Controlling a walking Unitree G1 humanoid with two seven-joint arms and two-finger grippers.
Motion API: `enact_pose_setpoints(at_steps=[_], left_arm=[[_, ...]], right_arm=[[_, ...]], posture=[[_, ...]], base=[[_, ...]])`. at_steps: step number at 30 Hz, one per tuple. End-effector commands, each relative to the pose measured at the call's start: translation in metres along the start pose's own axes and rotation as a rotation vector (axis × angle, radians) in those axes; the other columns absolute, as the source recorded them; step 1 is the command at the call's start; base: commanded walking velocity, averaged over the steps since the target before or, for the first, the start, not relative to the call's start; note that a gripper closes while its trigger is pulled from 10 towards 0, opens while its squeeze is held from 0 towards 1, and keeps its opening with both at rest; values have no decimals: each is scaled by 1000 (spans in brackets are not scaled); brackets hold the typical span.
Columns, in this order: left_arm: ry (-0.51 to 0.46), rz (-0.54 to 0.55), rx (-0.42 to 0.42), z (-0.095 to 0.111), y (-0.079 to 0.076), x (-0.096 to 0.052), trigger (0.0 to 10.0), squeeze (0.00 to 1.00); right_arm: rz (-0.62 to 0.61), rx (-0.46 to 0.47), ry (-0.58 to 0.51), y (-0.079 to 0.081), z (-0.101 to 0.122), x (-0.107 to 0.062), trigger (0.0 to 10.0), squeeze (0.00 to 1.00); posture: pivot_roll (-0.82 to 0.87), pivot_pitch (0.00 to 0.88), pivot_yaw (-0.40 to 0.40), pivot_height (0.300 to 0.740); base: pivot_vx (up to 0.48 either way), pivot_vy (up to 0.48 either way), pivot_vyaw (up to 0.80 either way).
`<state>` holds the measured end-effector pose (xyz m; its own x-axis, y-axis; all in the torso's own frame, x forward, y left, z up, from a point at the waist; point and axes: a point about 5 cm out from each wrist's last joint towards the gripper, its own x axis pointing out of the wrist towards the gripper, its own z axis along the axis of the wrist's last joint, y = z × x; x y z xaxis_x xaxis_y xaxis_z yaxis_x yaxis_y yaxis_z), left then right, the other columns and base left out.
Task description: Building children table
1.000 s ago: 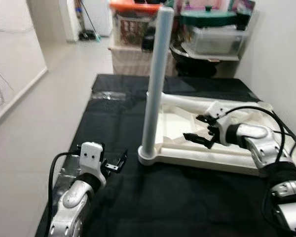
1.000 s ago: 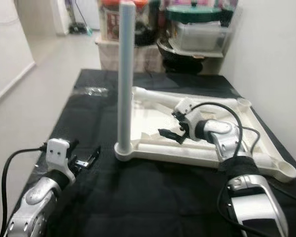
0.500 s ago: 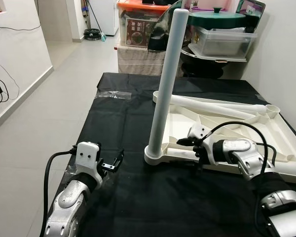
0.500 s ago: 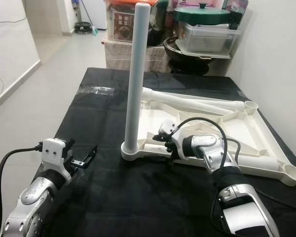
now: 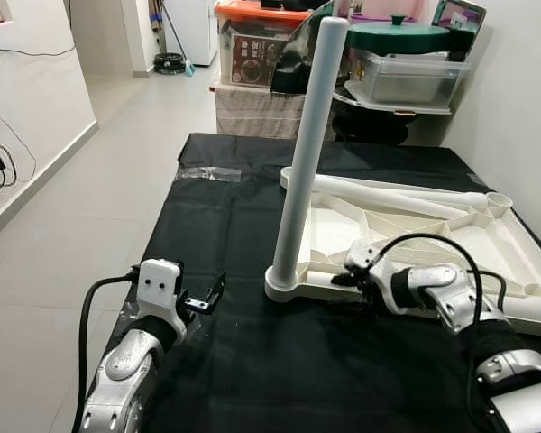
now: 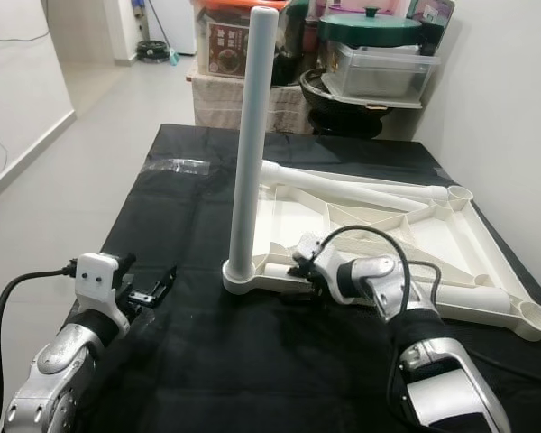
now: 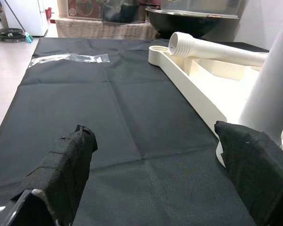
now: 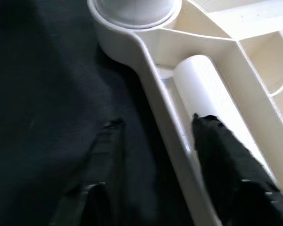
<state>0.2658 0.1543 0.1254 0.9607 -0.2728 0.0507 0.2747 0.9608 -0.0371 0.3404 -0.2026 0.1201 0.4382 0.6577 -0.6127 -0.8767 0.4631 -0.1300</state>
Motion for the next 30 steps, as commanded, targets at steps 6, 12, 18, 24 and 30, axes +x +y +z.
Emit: enact_pose_setpoints(at_steps=[6,12,18,24,30], left_arm=[[17,-7,-4,-3,-1,1,10000,0],[23,-4,-4,-5,-1,0,10000,0],[29,-1,1,-7,0,-1,10000,0],[36,4,4,-8,1,-2,10000,0],[42,0,2,-11,-2,0,10000,0]], right_arm=[[29,-55,81,8,-15,8,0,0],[35,-115,144,13,-21,12,0,0],[156,-258,209,21,-29,6,0,0],[391,-509,246,36,-32,-16,0,0],[431,-613,272,33,-30,-26,0,0]], posture=[[99,0,-91,740],[100,0,-93,740],[92,0,-94,740],[82,0,-94,740],[76,0,-93,740]], base=[[0,0,0],[0,0,0],[0,0,0],[0,0,0],[0,0,0]])
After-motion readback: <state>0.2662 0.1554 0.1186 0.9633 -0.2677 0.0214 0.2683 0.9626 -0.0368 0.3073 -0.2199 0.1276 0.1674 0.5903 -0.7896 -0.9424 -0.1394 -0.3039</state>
